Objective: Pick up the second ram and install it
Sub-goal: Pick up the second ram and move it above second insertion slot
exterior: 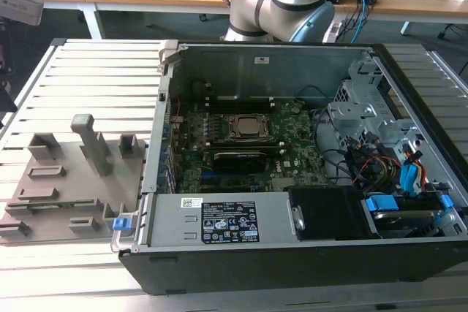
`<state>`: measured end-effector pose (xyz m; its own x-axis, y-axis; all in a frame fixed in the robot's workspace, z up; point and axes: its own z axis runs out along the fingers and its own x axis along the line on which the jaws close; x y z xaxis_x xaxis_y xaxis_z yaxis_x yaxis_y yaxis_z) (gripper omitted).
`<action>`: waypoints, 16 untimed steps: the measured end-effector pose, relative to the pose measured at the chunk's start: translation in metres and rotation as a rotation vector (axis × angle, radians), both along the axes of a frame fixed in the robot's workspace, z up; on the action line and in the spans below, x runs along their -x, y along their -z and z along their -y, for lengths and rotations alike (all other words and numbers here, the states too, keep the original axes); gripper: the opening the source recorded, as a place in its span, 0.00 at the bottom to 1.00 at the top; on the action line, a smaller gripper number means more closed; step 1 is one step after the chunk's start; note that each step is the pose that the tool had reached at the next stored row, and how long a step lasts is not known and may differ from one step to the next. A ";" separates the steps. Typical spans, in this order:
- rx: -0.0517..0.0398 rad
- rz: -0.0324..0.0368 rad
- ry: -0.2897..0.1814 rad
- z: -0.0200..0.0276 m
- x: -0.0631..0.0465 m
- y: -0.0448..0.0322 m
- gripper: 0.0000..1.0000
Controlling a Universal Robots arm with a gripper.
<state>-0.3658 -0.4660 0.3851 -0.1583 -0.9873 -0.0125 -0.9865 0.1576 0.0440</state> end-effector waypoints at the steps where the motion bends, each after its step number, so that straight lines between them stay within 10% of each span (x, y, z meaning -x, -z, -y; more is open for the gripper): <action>1: 0.0001 -0.0001 0.000 0.0000 0.000 0.0032 0.36; 7: 0.0000 0.0000 0.000 0.0000 0.000 0.0242 0.36; 16: 0.0000 0.0000 0.000 0.0000 0.000 0.0352 0.36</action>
<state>-0.3658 -0.4660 0.3499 -0.1582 -0.9873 -0.0126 -0.9865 0.1575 0.0439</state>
